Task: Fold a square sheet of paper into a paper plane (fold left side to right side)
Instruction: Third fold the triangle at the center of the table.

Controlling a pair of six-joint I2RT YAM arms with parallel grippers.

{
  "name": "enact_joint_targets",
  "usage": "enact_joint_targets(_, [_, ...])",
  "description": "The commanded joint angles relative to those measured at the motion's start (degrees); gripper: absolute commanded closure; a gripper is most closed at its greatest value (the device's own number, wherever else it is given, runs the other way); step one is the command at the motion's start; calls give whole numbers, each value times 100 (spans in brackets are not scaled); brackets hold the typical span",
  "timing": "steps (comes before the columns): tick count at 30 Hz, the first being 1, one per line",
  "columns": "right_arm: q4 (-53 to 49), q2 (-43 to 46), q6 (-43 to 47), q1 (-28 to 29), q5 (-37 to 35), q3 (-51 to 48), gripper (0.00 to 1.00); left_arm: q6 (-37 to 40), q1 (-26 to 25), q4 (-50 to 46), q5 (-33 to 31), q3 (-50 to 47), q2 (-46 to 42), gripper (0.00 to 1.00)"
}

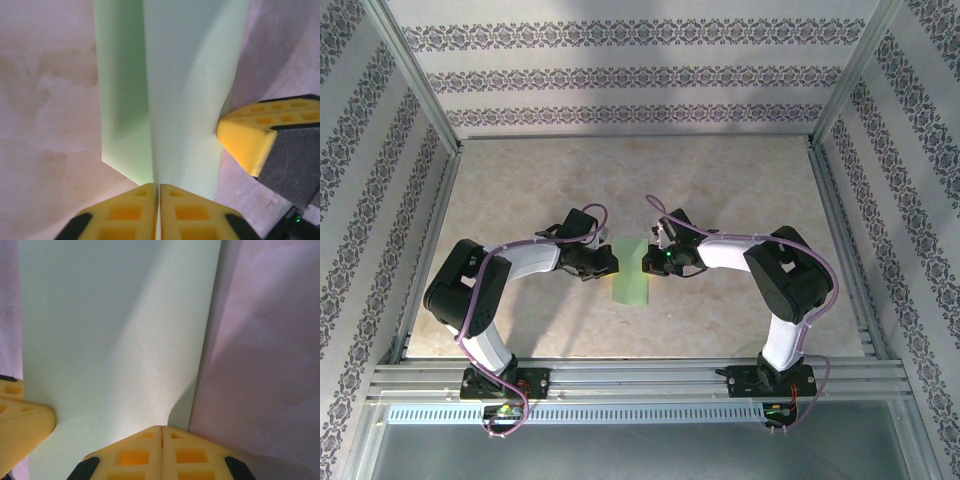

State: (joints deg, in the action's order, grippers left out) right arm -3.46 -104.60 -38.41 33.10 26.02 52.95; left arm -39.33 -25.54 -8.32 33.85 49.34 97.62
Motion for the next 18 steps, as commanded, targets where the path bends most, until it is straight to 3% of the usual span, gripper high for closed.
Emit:
enact_joint_targets(1, [-288, 202, 239, -49, -147, -70, 94, -134, -48, -65, -62, -46, -194, 98])
enact_joint_targets(7, [-202, 1002, 705, -50, -620, -219, 78, -724, -74, -3, -84, -144, -352, 100])
enact_joint_targets(11, [-111, 1771, 1204, 104, -1054, -558, 72, -975, -94, -55, -141, -165, -445, 100])
enact_joint_targets(18, [267, 3070, 2390, 931, -2036, -1471, 58, -1433, -101, 127, 30, -266, -516, 100])
